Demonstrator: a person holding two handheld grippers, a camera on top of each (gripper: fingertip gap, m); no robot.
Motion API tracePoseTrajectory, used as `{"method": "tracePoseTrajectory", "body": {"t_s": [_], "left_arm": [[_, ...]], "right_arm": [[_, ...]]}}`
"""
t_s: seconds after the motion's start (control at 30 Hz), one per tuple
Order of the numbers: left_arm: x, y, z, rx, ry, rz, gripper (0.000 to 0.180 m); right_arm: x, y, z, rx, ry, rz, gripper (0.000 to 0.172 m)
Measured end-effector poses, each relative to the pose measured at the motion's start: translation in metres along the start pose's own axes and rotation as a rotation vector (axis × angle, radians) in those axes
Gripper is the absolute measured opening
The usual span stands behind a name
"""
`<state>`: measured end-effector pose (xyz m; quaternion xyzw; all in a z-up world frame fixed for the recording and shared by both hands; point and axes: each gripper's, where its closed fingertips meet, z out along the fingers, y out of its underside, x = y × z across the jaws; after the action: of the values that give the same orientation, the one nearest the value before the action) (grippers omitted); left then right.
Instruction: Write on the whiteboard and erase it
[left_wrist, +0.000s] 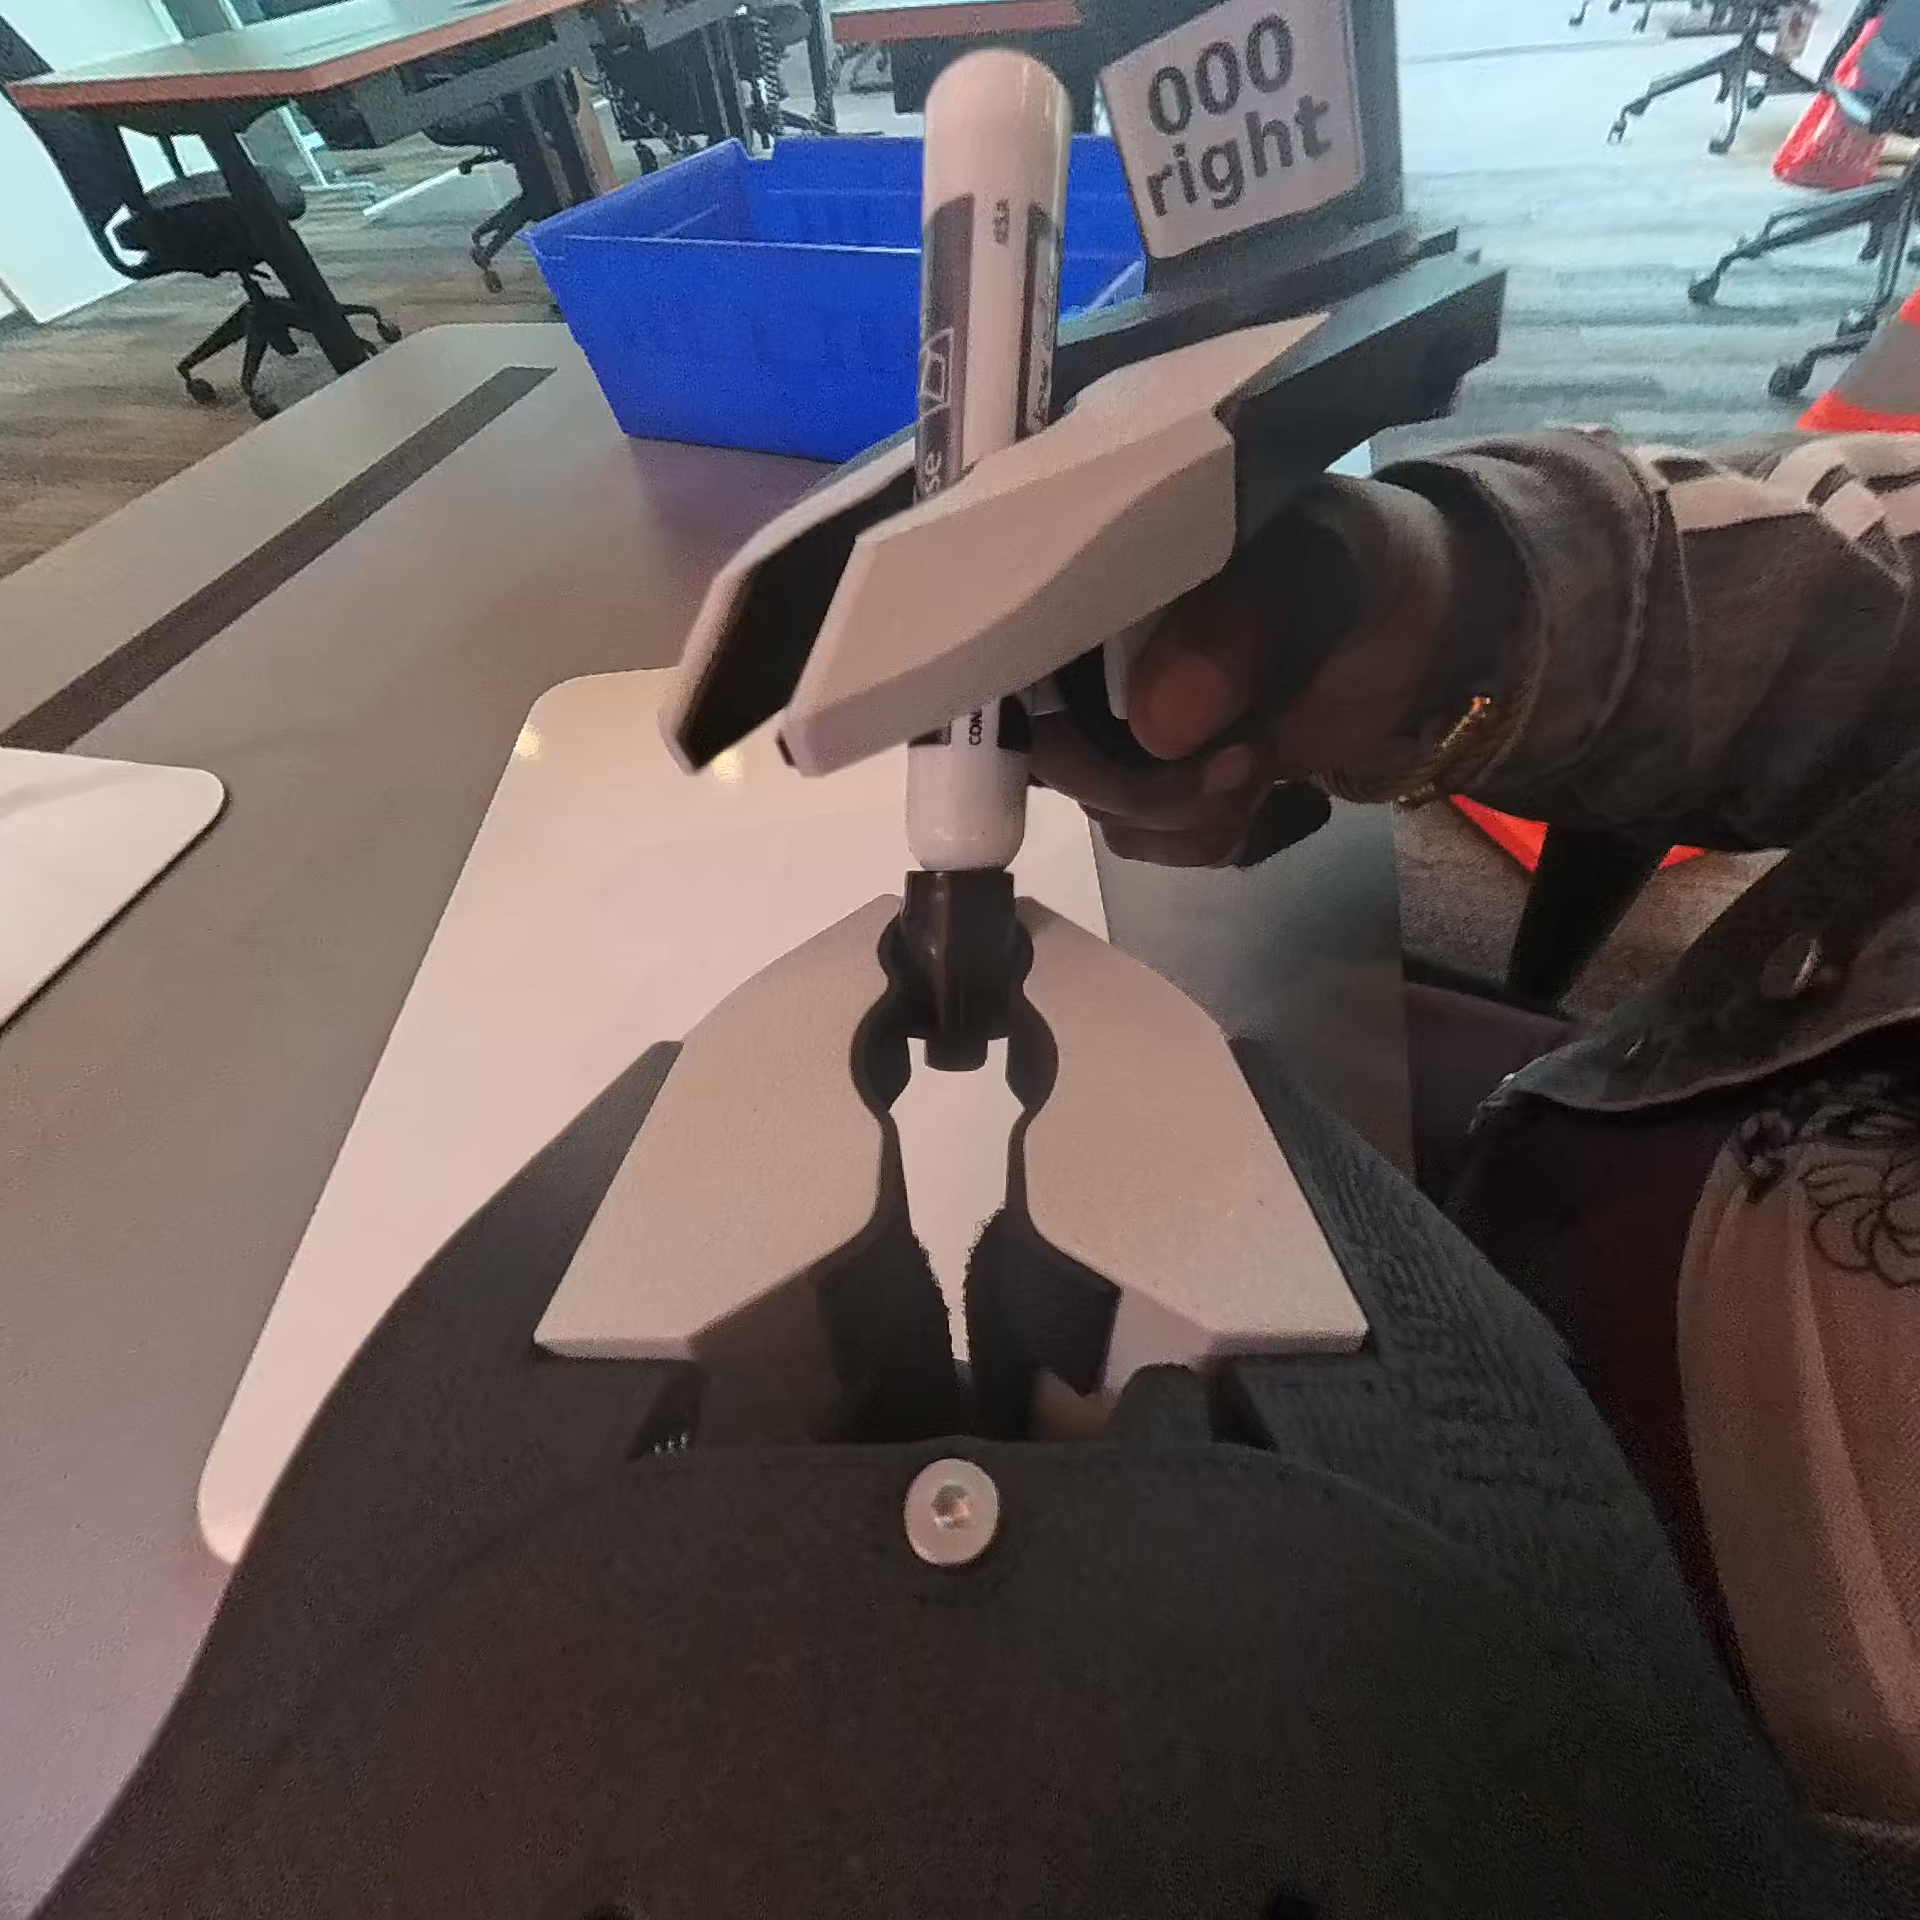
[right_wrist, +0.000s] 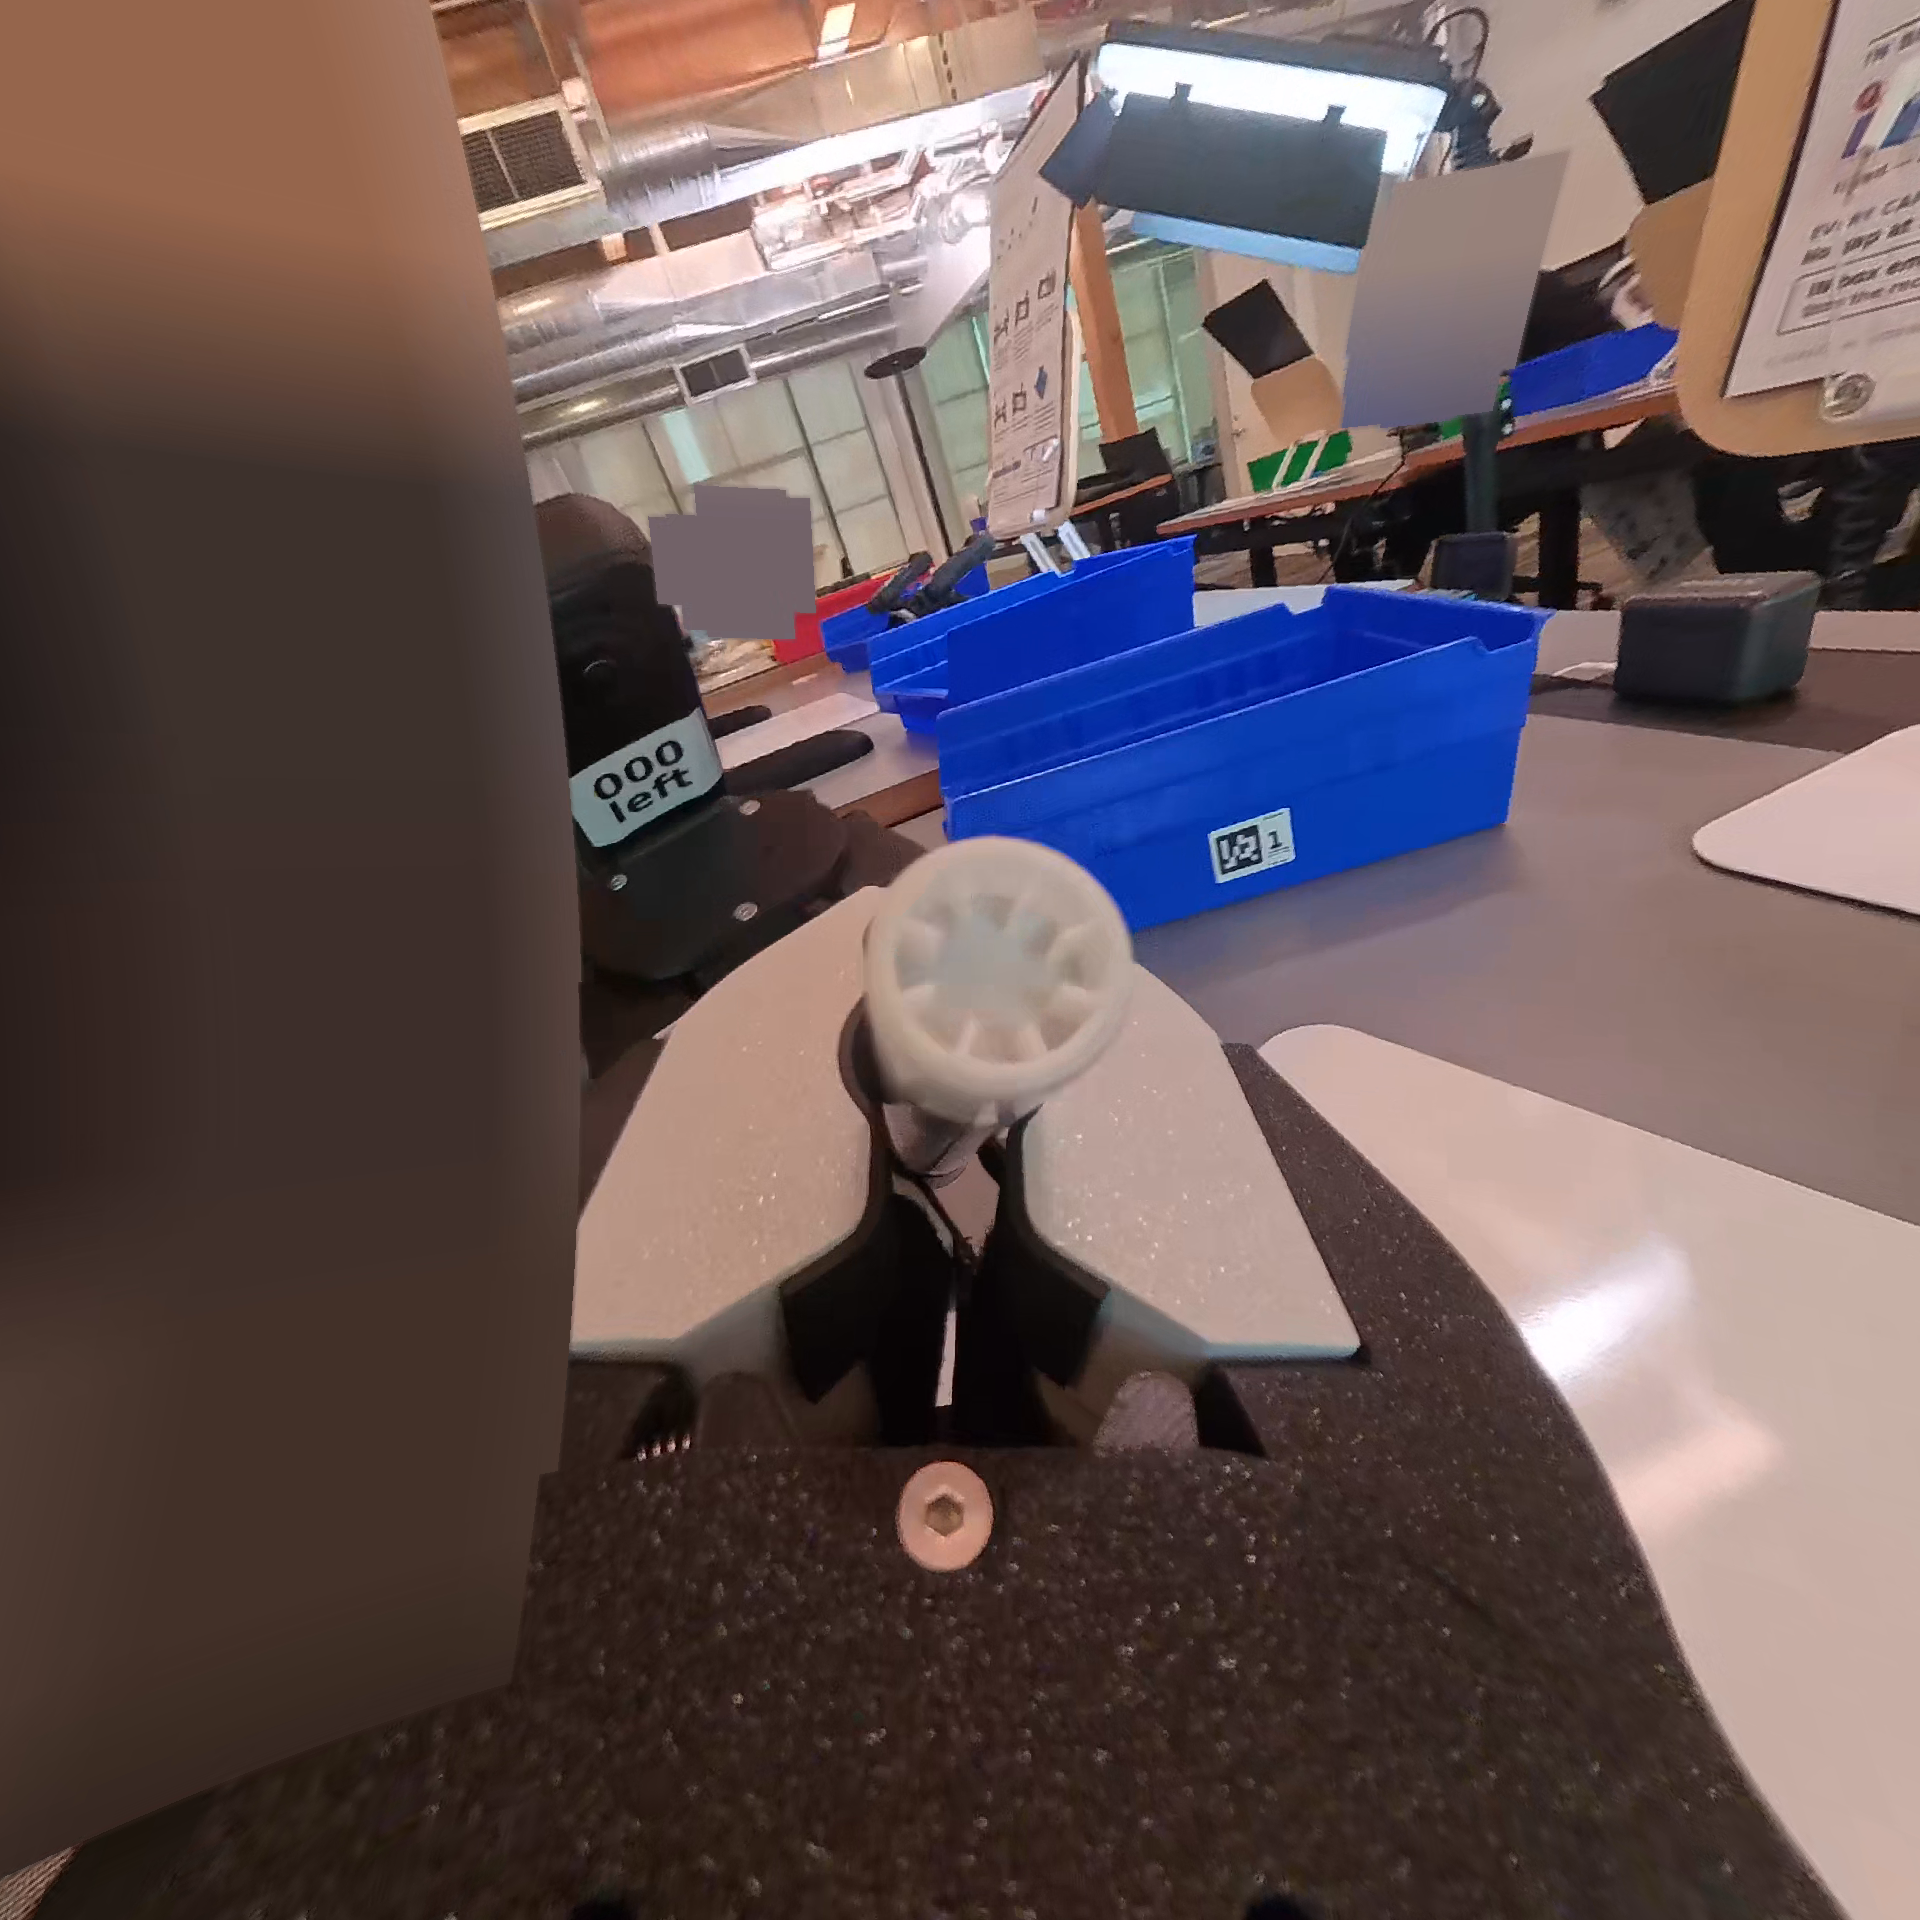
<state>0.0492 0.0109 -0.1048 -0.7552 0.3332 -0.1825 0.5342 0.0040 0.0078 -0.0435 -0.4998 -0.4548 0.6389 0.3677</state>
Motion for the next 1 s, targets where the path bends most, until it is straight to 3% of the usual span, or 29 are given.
{"method": "tracePoseTrajectory", "body": {"t_s": [0.1, 0.17, 0.33, 0.37, 0.4, 0.5, 0.7, 0.77, 0.8, 0.83, 0.87, 0.93, 1.0], "left_arm": [[0.007, -0.008, 0.007, 0.031, 0.026, -0.012, 0.013], [0.005, -0.008, 0.007, 0.033, 0.022, -0.036, 0.014], [-0.009, -0.008, -0.001, 0.002, -0.064, -0.031, 0.014], [-0.015, -0.005, -0.004, -0.011, -0.086, -0.053, 0.015], [-0.02, -0.001, -0.007, -0.026, -0.098, -0.075, 0.014], [-0.027, 0.005, -0.019, 0.018, -0.101, -0.161, 0.015], [-0.044, 0.02, -0.036, -0.002, -0.196, -0.201, 0.015], [-0.052, 0.02, -0.048, -0.016, -0.252, -0.192, 0.015], [-0.058, 0.019, -0.057, -0.027, -0.291, -0.179, 0.015], [-0.064, 0.015, -0.069, -0.03, -0.339, -0.161, 0.015], [-0.073, 0.01, -0.085, -0.028, -0.393, -0.145, 0.015], [-0.096, 0.003, -0.124, -0.036, -0.526, -0.126, 0.015], [-0.128, 0.005, -0.17, -0.085, -0.693, -0.121, 0.015]], "right_arm": [[-0.01, 0.023, 0.01, -0.083, -0.071, 0.025, 0.019], [-0.005, 0.021, 0.012, -0.045, 0.002, -0.013, 0.021], [-0.009, 0.012, 0.023, -0.052, -0.105, 0.063, 0.026], [-0.008, 0.01, 0.024, -0.064, -0.137, 0.097, 0.038], [-0.004, 0.003, 0.023, -0.044, -0.137, 0.113, 0.048], [0.009, -0.023, 0.012, 0.069, -0.099, 0.077, 0.051], [0.016, -0.041, -0.004, 0.197, -0.077, 0.059, 0.062], [0.017, -0.043, -0.006, 0.213, -0.038, -0.026, 0.076], [0.014, -0.043, -0.007, 0.213, -0.031, -0.086, 0.069], [0.011, -0.045, -0.009, 0.221, -0.033, -0.148, 0.043], [0.007, -0.048, -0.011, 0.239, -0.036, -0.197, 0.003], [-0.008, -0.051, -0.012, 0.239, -0.149, -0.189, 0.0], [-0.013, -0.059, -0.015, 0.281, -0.237, -0.061, 0.0]]}}
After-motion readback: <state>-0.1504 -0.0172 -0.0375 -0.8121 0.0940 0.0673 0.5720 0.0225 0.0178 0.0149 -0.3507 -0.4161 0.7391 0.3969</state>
